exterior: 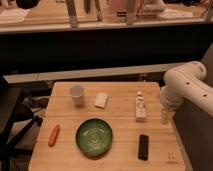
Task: Push the ceramic bowl across the table
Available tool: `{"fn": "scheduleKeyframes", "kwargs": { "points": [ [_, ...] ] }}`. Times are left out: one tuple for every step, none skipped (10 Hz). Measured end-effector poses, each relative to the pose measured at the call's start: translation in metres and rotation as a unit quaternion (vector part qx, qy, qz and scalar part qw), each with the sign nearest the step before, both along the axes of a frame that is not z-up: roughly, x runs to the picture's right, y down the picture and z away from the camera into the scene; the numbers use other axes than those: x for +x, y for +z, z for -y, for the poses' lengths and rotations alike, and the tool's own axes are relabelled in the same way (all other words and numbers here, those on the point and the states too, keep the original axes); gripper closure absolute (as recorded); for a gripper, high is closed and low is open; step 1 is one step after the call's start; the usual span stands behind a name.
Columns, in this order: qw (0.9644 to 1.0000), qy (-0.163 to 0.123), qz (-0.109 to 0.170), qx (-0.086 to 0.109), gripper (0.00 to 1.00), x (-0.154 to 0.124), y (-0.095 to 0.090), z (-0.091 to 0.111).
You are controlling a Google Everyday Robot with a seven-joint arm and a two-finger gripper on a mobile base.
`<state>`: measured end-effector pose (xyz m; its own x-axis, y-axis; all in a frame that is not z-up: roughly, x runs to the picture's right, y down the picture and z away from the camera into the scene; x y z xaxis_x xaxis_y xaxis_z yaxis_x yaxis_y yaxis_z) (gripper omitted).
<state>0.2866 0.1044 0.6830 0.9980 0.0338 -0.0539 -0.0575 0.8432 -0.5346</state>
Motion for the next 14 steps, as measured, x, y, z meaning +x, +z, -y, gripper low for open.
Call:
{"fn": "scheduleKeyframes", "kwargs": {
  "points": [
    [1.0000,0.000,0.000,0.000,0.20,0.0001,0.0000,0.0001],
    [1.0000,0.000,0.000,0.000,0.20,0.0001,0.0000,0.0000],
    [1.0000,0.000,0.000,0.000,0.20,0.0000,0.0001,-0.0001],
    [1.0000,0.000,0.000,0.000,0.20,0.0000,0.0000,0.0000],
    [1.0000,0.000,0.000,0.000,0.20,0.0000,0.0001,-0.0001],
    [1.0000,0.000,0.000,0.000,0.20,0.0001,0.0000,-0.0001],
    [1.0000,0.000,0.000,0.000,0.20,0.0000,0.0000,-0.0001],
    [1.0000,0.000,0.000,0.000,0.20,0.0000,0.0001,-0.0001],
    [1.0000,0.000,0.000,0.000,0.20,0.0000,0.0001,-0.0001],
    [1.0000,0.000,0.000,0.000,0.20,0.0000,0.0001,-0.0001],
    [1.0000,0.000,0.000,0.000,0.20,0.0001,0.0001,-0.0001],
    [1.0000,0.000,0.000,0.000,0.20,0.0000,0.0001,-0.0002],
    [1.0000,-0.003,0.001,-0.001,0.20,-0.0016,0.0006,-0.0022],
    [0.9999,-0.012,0.004,-0.003,0.20,-0.0082,0.0025,-0.0075]
  ]
}}
